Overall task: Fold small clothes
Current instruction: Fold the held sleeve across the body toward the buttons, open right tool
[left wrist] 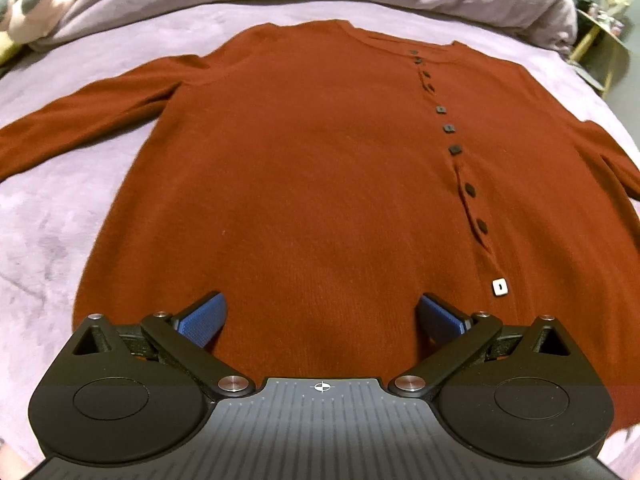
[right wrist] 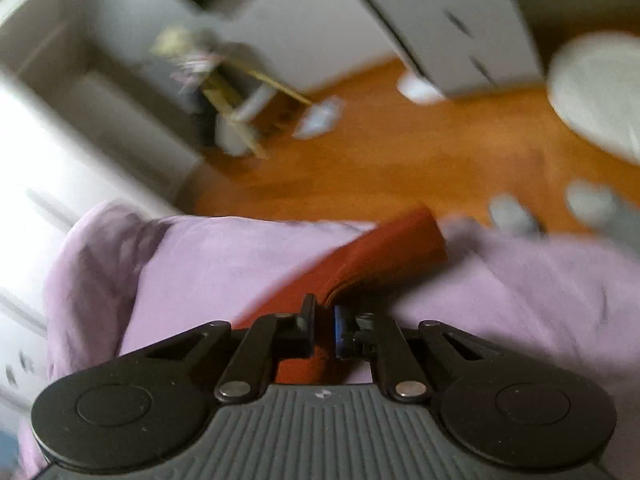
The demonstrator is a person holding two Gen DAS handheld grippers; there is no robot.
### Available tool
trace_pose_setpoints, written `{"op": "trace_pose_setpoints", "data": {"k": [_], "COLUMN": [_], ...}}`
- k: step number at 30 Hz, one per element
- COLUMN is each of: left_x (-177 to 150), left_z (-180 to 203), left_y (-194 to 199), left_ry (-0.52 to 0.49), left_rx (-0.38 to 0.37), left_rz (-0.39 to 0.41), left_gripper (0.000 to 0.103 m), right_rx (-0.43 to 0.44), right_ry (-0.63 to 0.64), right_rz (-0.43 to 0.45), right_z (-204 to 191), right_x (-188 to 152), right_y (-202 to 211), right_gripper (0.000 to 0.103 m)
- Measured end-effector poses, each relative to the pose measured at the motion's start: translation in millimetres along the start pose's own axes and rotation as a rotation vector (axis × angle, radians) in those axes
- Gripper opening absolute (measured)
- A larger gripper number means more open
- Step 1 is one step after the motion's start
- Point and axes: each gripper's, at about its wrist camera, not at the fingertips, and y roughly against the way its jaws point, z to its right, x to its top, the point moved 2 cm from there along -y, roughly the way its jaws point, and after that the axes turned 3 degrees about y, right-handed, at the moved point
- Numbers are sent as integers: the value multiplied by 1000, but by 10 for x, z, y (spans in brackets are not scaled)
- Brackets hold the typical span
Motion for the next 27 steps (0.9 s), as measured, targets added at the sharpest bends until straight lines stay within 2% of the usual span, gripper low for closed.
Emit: {"op": "trace_pose_setpoints", "data": {"k": [3, 5, 6, 8, 10, 12, 14, 17, 21, 23, 27], "left_x": [16, 54, 71, 132, 213, 365, 526, 812, 1012, 1034, 987], "left_z": [-14, -8, -3, 21, 35, 23, -1, -13, 98, 146, 131], "left_y": [-7, -4, 0, 57, 129, 177, 173, 45, -326, -497, -494], "left_ry": [7, 9, 6, -20, -50, -56, -26, 40, 106, 152, 211], "left_rx": [-14, -10, -6, -4, -35, -87, -145, -260, -364, -386, -423], "left_rz": [-11, -26, -29, -11, 20, 49, 71, 84, -34, -95, -81], "left_gripper": [103, 103, 103, 103, 103, 103, 103, 103, 87, 84, 84], "right_rx": [285, 507, 588, 683, 691, 640, 585, 521, 462, 457, 488], "right_ry": [212, 341, 403, 489, 510, 493, 425, 377, 336, 332, 295], "right_rz": [-24, -98, -148, -260, -364, -462, -533, -548, -568, -580, -580], "right_z": [-910, -1473, -1699, -2006, -2102, -2047, -1897, -1719, -1465, -1360, -1429], "right_x": [-170, -453, -628, -1012, -1376, -1628, -1810, -1893, -1900, -1907, -1813], "right_y": [344, 537, 591, 616, 527, 367, 236, 185, 173, 216, 96], "right_gripper": [8, 8, 9, 14, 20, 20, 20, 20, 20, 20, 22]}}
